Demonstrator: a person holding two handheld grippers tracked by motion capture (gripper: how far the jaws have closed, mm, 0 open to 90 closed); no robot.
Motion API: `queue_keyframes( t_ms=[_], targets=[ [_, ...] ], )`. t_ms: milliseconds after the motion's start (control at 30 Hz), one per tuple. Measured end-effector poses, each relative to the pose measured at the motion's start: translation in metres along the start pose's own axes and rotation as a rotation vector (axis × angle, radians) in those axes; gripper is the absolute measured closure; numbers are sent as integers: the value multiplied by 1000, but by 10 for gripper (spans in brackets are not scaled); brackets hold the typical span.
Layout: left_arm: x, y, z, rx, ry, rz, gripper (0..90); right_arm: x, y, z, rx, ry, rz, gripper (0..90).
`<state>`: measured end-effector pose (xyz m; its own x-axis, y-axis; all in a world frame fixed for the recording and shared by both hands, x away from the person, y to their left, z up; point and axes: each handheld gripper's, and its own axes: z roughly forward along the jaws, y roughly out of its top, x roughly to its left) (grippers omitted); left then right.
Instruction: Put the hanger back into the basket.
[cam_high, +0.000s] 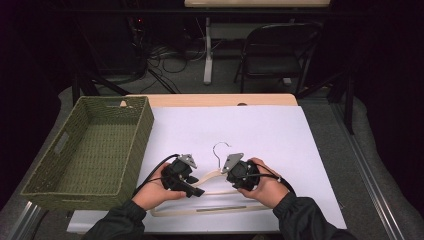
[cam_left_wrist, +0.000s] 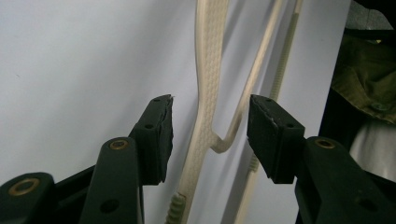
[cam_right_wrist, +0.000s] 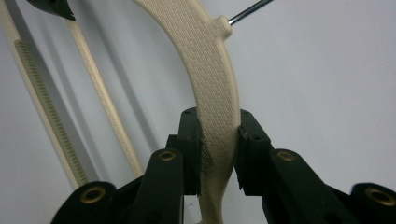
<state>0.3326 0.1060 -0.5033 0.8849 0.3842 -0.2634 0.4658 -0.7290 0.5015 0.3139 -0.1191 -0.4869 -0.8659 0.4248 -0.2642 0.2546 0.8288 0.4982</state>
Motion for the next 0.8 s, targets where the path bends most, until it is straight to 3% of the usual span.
queue_keyframes(
  t_ms=[233, 400, 667, 800],
  targets=[
    [0, -3, 5, 52, -36, 22, 562, 4, -2, -6, -15, -13, -20, 745],
    [-2, -2, 7, 72, -54, 54, 646, 7, -3, -9, -27, -19, -26, 746],
    [-5, -3, 7, 77, -65, 70, 701, 10, -5, -14, -43, -11, -25, 747],
    [-8, -4, 7, 90, -61, 74, 718, 9, -8, -19, -57, 31, 7, 601]
  ],
)
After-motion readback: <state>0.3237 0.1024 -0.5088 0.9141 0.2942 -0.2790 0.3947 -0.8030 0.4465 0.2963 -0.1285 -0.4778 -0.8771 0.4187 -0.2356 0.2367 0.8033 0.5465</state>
